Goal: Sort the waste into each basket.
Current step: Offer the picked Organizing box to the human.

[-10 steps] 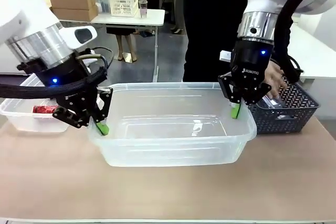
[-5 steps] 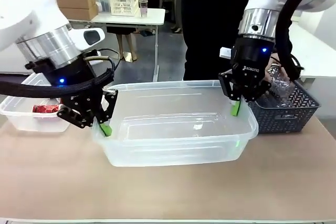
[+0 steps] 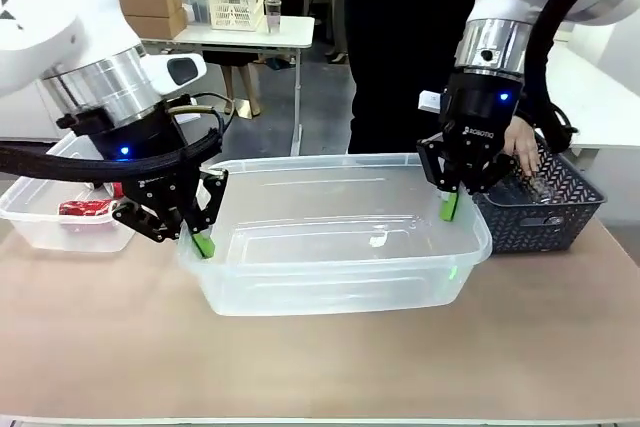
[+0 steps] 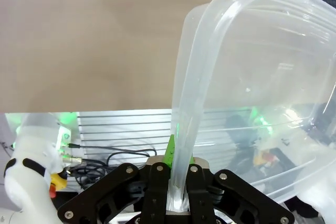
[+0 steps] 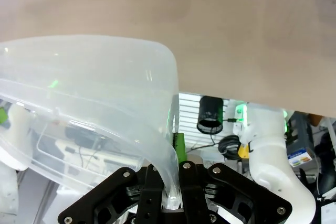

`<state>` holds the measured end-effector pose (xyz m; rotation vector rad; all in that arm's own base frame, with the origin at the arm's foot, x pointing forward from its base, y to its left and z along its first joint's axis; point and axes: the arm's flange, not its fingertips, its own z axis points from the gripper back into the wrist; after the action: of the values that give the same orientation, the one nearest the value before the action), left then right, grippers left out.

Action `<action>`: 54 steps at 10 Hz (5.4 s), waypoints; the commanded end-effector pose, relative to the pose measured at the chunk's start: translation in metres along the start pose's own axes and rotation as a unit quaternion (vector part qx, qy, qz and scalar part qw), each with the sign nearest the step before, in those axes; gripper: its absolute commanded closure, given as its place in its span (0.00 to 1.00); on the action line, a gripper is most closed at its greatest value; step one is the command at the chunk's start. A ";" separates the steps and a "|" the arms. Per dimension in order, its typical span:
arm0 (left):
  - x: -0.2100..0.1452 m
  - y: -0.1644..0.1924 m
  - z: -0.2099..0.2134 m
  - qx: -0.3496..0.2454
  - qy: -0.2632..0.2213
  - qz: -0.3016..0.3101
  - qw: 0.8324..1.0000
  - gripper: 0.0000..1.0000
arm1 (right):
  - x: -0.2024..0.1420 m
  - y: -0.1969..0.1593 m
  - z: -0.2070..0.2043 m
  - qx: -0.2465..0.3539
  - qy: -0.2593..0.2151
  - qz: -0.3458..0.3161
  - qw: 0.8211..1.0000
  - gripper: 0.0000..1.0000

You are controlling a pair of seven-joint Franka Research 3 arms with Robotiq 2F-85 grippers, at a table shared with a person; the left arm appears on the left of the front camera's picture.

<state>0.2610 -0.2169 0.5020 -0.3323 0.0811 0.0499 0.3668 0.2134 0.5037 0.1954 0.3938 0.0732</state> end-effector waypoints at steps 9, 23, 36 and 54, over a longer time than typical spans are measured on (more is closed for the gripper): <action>-0.003 0.003 0.002 -0.006 -0.004 0.002 1.000 0.96 | -0.003 0.003 0.001 0.000 -0.001 -0.003 1.000 0.96; -0.003 0.003 0.002 -0.006 -0.004 0.002 1.000 0.96 | -0.003 0.003 0.001 0.000 -0.001 -0.003 1.000 0.96; -0.003 0.003 0.002 -0.006 -0.004 0.002 1.000 0.96 | -0.003 0.003 0.001 0.000 -0.001 -0.003 1.000 0.96; 0.108 -0.033 0.046 0.012 -0.040 -0.038 0.998 0.96 | 0.081 0.014 0.070 -0.003 -0.009 0.044 0.999 0.96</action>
<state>0.3456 -0.2178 0.5308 -0.2866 0.0151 0.0231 0.4390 0.2161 0.5308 0.2004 0.3223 0.0943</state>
